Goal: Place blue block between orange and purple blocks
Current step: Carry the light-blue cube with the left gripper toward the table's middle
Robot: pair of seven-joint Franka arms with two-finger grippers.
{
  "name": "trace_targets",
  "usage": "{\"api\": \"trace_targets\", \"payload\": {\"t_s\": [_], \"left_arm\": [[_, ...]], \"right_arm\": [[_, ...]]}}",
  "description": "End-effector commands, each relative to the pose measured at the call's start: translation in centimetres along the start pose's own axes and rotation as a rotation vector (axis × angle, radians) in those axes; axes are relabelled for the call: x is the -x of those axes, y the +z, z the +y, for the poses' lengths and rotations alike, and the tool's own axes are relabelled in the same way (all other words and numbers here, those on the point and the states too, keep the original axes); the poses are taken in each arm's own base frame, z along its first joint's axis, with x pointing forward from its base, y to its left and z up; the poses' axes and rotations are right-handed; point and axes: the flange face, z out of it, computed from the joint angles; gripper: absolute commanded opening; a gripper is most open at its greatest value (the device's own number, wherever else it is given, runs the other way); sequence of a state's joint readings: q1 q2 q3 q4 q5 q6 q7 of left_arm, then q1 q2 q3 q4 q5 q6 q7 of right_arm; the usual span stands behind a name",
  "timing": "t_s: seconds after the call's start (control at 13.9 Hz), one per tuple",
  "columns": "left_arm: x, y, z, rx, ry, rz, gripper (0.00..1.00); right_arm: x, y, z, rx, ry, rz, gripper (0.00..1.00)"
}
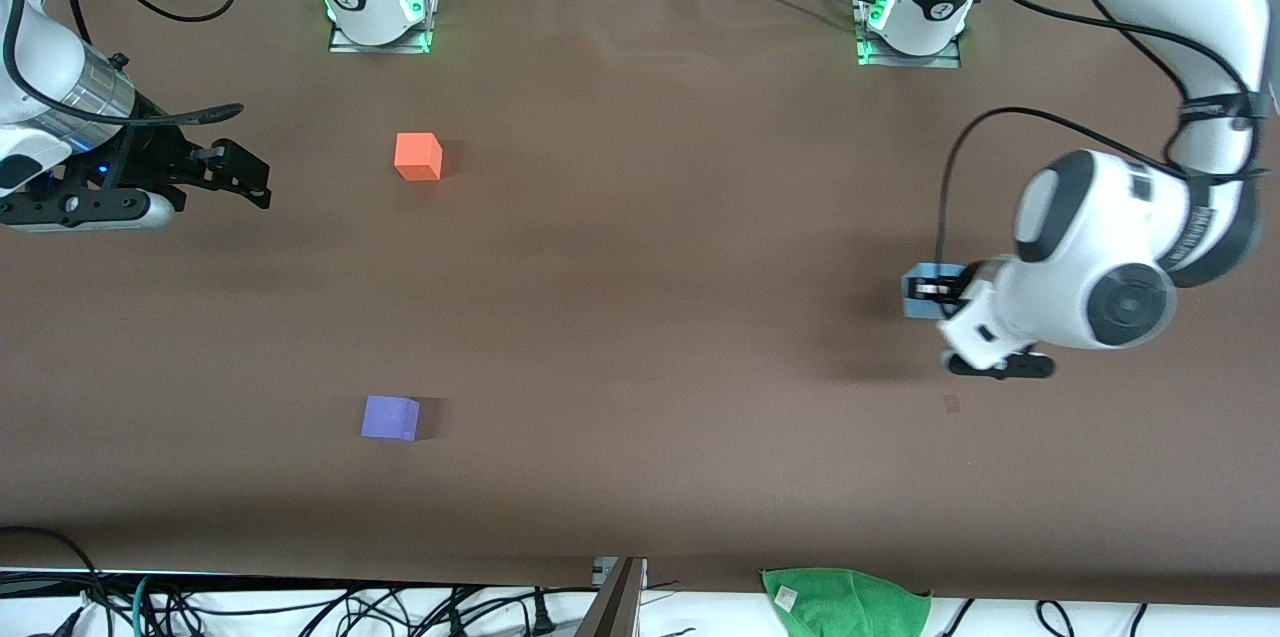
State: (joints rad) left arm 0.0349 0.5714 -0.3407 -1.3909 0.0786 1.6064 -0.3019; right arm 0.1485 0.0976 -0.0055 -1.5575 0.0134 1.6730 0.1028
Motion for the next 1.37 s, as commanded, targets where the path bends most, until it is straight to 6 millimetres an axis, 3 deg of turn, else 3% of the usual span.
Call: {"api": "trace_targets", "payload": {"t_s": [0.0, 0.14, 0.36, 0.58, 0.72, 0.86, 1.01, 1.08, 1.15, 1.3], "left_arm": [[2.4, 0.9, 9.6, -0.043, 0.005, 0.005, 0.30], [3.9, 2.7, 17.1, -0.040, 0.040, 0.051, 0.32], [5.6, 7.7, 25.9, -0.015, -0.023, 0.120, 0.32], [6.7, 12.7, 31.9, 0.040, -0.026, 0.174, 0.32], [7.3, 15.8, 34.3, 0.063, -0.066, 0.179, 0.33], [7.4, 18.0, 35.4, 0.072, -0.075, 0.177, 0.35], [7.4, 19.2, 35.4, 0.067, -0.076, 0.168, 0.52], [7.4, 19.4, 35.5, 0.062, -0.067, 0.168, 0.72], [7.4, 19.4, 35.4, 0.051, -0.058, 0.179, 1.00], [7.4, 18.8, 35.0, 0.020, -0.037, 0.205, 1.00]], "right_arm": [[0.1, -0.3, 0.1, 0.011, -0.015, 0.008, 0.99], [0.1, -0.3, 0.2, 0.013, -0.013, 0.006, 0.99], [0.1, -0.3, 0.2, 0.013, -0.013, 0.005, 0.99], [0.2, -0.3, 0.2, 0.013, -0.013, 0.003, 0.99], [0.2, -0.2, 0.2, 0.013, -0.013, 0.002, 0.99], [0.2, -0.2, 0.2, 0.013, -0.013, 0.002, 0.99], [0.2, -0.2, 0.2, 0.013, -0.013, 0.002, 0.99], [0.2, -0.2, 0.2, 0.013, -0.013, 0.002, 0.99], [0.2, -0.2, 0.2, 0.013, -0.013, 0.002, 0.99], [0.2, -0.2, 0.2, 0.013, -0.013, 0.002, 0.99]]}}
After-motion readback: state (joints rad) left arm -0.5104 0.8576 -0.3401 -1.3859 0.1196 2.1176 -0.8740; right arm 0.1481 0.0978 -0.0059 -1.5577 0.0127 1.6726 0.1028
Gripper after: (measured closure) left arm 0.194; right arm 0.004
